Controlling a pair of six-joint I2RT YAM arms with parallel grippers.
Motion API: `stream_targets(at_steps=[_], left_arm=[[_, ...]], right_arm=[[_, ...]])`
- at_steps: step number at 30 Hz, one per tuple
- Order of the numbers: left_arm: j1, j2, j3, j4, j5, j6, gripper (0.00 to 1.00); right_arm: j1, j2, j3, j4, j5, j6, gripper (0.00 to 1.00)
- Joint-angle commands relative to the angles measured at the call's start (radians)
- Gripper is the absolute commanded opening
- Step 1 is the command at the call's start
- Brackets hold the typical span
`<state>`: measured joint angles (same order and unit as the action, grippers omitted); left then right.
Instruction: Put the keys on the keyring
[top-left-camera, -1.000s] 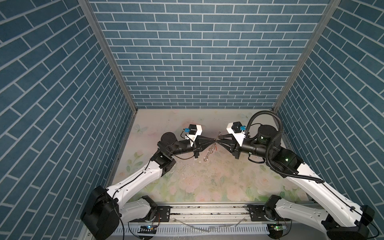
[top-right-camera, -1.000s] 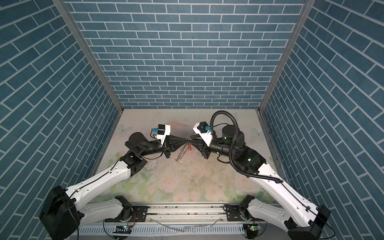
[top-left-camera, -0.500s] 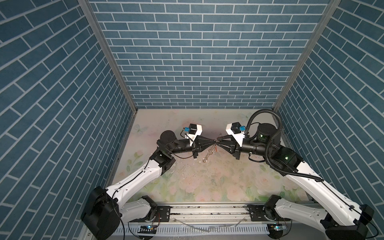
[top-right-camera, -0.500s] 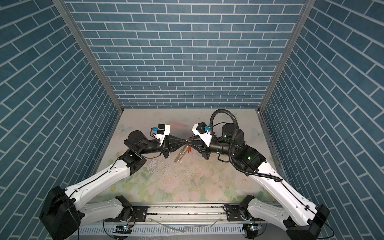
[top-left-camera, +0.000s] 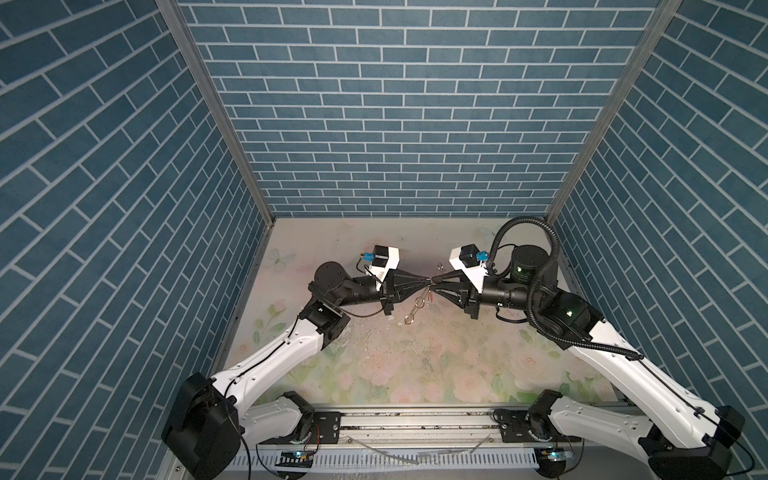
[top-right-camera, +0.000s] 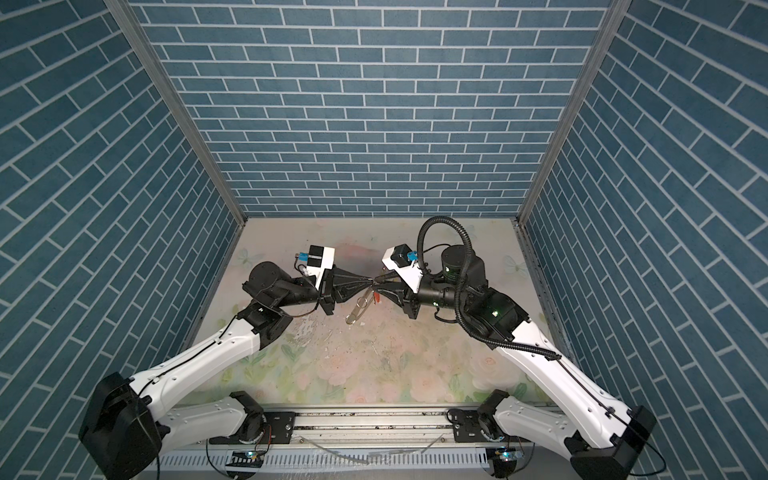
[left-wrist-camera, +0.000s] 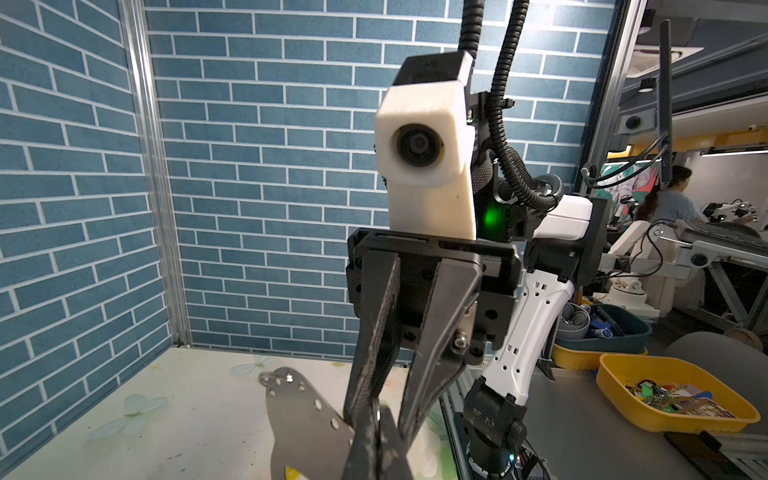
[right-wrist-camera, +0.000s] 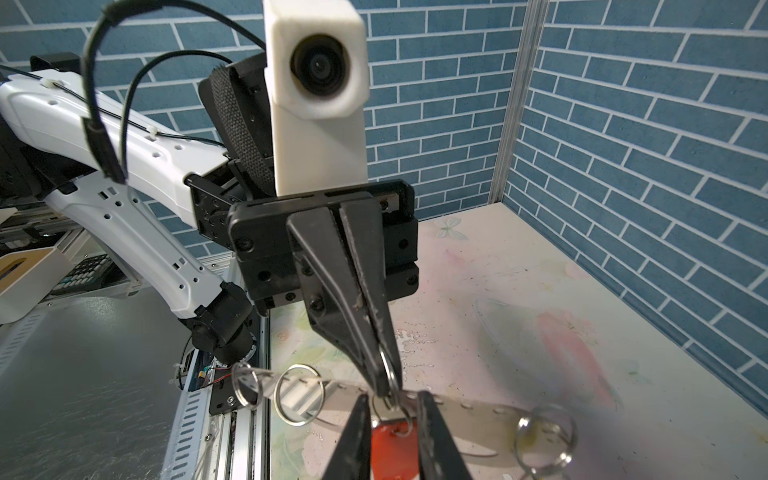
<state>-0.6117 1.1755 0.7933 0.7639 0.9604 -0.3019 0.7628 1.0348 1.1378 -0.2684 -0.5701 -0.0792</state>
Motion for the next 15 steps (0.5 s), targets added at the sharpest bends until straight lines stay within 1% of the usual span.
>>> stream_targets(at_steps=[1,9,13,15], left_arm=[[0.005,0.003,0.006,0.064,0.021,-0.021,0.0],[0.006,0.021,0.009,0.077,0.027,-0.029,0.0],[0.006,0.028,0.007,0.1,0.028,-0.039,0.0],[0.006,0.031,0.008,0.099,0.028,-0.039,0.0]], right_arm=[[-0.005,0.0,0.043,0.016,-0.028,-0.017,0.2],[-0.007,0.02,0.048,0.04,-0.063,-0.005,0.16],[-0.005,0.028,0.055,0.04,-0.07,-0.004,0.1],[-0.007,0.03,0.054,0.039,-0.072,-0.005,0.04]])
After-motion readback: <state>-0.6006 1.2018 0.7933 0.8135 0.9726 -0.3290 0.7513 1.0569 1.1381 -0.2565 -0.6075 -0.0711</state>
